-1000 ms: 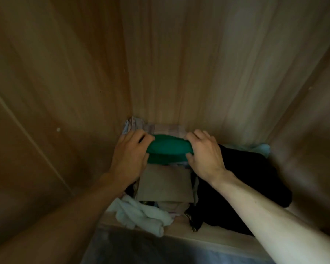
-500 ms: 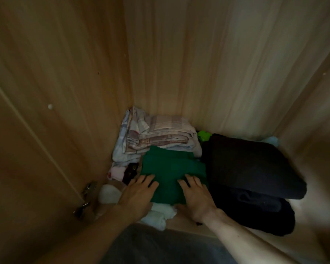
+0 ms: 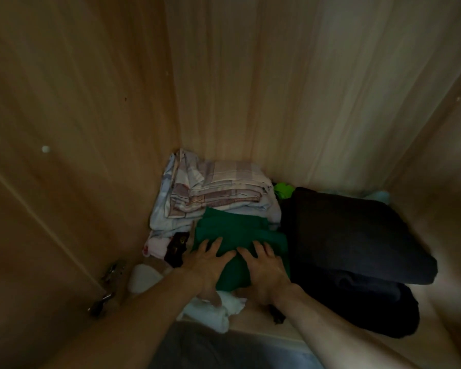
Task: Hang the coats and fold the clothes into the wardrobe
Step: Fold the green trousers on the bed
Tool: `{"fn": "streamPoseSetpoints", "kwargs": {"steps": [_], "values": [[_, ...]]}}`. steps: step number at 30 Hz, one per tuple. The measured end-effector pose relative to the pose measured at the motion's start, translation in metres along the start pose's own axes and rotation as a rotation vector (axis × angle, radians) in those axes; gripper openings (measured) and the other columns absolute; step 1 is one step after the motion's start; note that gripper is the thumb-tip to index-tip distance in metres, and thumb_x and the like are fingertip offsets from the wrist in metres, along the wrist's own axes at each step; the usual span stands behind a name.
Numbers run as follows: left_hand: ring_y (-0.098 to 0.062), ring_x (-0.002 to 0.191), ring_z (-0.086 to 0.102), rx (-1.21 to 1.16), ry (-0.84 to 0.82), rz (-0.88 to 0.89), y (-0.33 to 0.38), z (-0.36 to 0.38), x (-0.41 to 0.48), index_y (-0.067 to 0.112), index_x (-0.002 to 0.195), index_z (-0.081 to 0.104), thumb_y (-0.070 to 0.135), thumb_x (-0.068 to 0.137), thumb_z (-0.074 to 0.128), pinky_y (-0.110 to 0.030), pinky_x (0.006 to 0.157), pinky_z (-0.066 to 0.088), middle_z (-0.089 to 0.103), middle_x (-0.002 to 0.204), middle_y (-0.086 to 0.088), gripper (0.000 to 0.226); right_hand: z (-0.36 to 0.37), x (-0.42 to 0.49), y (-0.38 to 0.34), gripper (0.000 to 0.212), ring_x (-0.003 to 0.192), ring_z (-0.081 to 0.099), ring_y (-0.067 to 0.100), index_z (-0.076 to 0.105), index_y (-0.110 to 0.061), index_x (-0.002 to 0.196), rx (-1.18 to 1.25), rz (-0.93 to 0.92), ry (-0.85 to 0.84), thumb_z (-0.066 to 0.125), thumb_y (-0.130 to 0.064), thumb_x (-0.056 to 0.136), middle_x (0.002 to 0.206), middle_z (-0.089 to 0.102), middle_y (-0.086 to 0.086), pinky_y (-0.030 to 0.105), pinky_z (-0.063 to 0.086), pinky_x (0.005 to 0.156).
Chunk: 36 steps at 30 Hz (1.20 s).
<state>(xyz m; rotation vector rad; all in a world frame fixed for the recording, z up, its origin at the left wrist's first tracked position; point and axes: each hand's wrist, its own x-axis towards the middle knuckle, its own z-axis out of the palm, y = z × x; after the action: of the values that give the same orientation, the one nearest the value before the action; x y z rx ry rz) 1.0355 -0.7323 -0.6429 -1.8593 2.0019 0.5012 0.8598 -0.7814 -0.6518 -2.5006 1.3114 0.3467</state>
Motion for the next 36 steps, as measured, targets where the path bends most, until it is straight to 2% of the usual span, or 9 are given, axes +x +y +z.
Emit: {"fn": "streamPoseSetpoints", "kwargs": {"steps": [6, 10, 14, 17, 20, 22, 26, 31, 36], "values": [[-0.040, 0.148, -0.010, -0.046, -0.065, -0.043, 0.009, -0.005, 0.002, 0.043, 0.151, -0.015, 0.071, 0.059, 0.079, -0.062, 0.118, 0.009, -0.023, 0.162, -0.004, 0.134, -0.007, -0.003, 0.001, 0.112, 0.147, 0.006, 0.033, 0.006, -0.037, 0.152, 0.050, 0.003, -0.017, 0.073, -0.066, 0.067, 0.160, 0.006, 0.006, 0.049, 0.017, 0.118], [-0.042, 0.148, -0.012, -0.046, -0.129, -0.088, 0.029, -0.039, -0.042, 0.037, 0.155, -0.011, 0.086, 0.070, 0.054, -0.064, 0.116, -0.006, -0.018, 0.164, -0.007, 0.117, -0.043, -0.054, -0.013, 0.099, 0.146, 0.016, 0.029, 0.006, -0.030, 0.155, 0.079, -0.018, -0.008, 0.065, -0.059, 0.081, 0.159, 0.014, 0.005, 0.047, 0.026, 0.115], [-0.041, 0.149, -0.010, -0.071, -0.130, -0.070, 0.055, -0.102, -0.121, 0.030, 0.157, -0.004, 0.075, 0.083, 0.051, -0.066, 0.116, -0.006, -0.012, 0.165, -0.008, 0.102, -0.113, -0.128, -0.026, 0.086, 0.142, 0.023, 0.028, 0.010, -0.027, 0.155, 0.073, -0.009, -0.015, 0.056, -0.057, 0.088, 0.155, 0.021, 0.006, 0.045, 0.031, 0.111], [-0.038, 0.150, -0.004, -0.172, -0.030, -0.060, 0.068, -0.164, -0.186, 0.033, 0.156, -0.009, 0.067, 0.086, 0.055, -0.066, 0.117, 0.003, -0.006, 0.166, -0.007, 0.101, -0.189, -0.181, -0.032, 0.079, 0.135, 0.036, 0.031, 0.013, -0.027, 0.154, 0.101, -0.033, -0.044, 0.052, -0.054, 0.092, 0.152, 0.028, 0.008, 0.043, 0.040, 0.105], [-0.035, 0.151, 0.000, -0.197, 0.015, -0.056, 0.081, -0.228, -0.247, 0.037, 0.154, -0.013, 0.065, 0.086, 0.056, -0.070, 0.114, 0.004, -0.001, 0.165, -0.004, 0.101, -0.265, -0.233, -0.038, 0.084, 0.130, 0.042, 0.034, 0.009, -0.028, 0.155, 0.133, -0.047, -0.068, 0.060, -0.043, 0.089, 0.149, 0.030, 0.009, 0.044, 0.043, 0.102], [-0.033, 0.151, 0.004, -0.225, 0.053, -0.076, 0.088, -0.271, -0.282, 0.036, 0.155, -0.011, 0.067, 0.086, 0.053, -0.067, 0.113, 0.008, 0.002, 0.165, -0.003, 0.098, -0.317, -0.264, -0.044, 0.087, 0.127, 0.043, 0.034, 0.009, -0.026, 0.154, 0.123, -0.052, -0.054, 0.063, -0.041, 0.087, 0.146, 0.032, 0.009, 0.043, 0.046, 0.098], [-0.029, 0.149, 0.014, -0.275, 0.153, -0.113, 0.104, -0.339, -0.349, 0.036, 0.156, 0.000, 0.068, 0.087, 0.048, -0.065, 0.114, 0.017, 0.011, 0.163, -0.002, 0.090, -0.405, -0.326, -0.060, 0.082, 0.125, 0.044, 0.035, 0.017, -0.026, 0.153, 0.139, -0.061, -0.031, 0.063, -0.040, 0.086, 0.142, 0.037, 0.010, 0.043, 0.047, 0.096], [-0.020, 0.147, 0.024, -0.303, 0.308, -0.216, 0.123, -0.407, -0.424, 0.035, 0.154, 0.018, 0.069, 0.086, 0.049, -0.051, 0.116, 0.025, 0.024, 0.161, 0.005, 0.082, -0.489, -0.394, -0.073, 0.078, 0.129, 0.040, 0.034, 0.021, -0.026, 0.152, 0.136, -0.043, 0.004, 0.062, -0.043, 0.088, 0.143, 0.036, 0.009, 0.048, 0.046, 0.096], [-0.021, 0.142, 0.032, -0.288, 0.254, -0.198, 0.130, -0.454, -0.486, 0.032, 0.147, 0.033, 0.073, 0.083, 0.048, -0.049, 0.112, 0.030, 0.036, 0.153, 0.004, 0.077, -0.542, -0.453, -0.088, 0.076, 0.126, 0.043, 0.035, 0.021, -0.026, 0.152, 0.080, 0.013, 0.047, 0.059, -0.046, 0.089, 0.142, 0.037, 0.009, 0.047, 0.044, 0.096]]}}
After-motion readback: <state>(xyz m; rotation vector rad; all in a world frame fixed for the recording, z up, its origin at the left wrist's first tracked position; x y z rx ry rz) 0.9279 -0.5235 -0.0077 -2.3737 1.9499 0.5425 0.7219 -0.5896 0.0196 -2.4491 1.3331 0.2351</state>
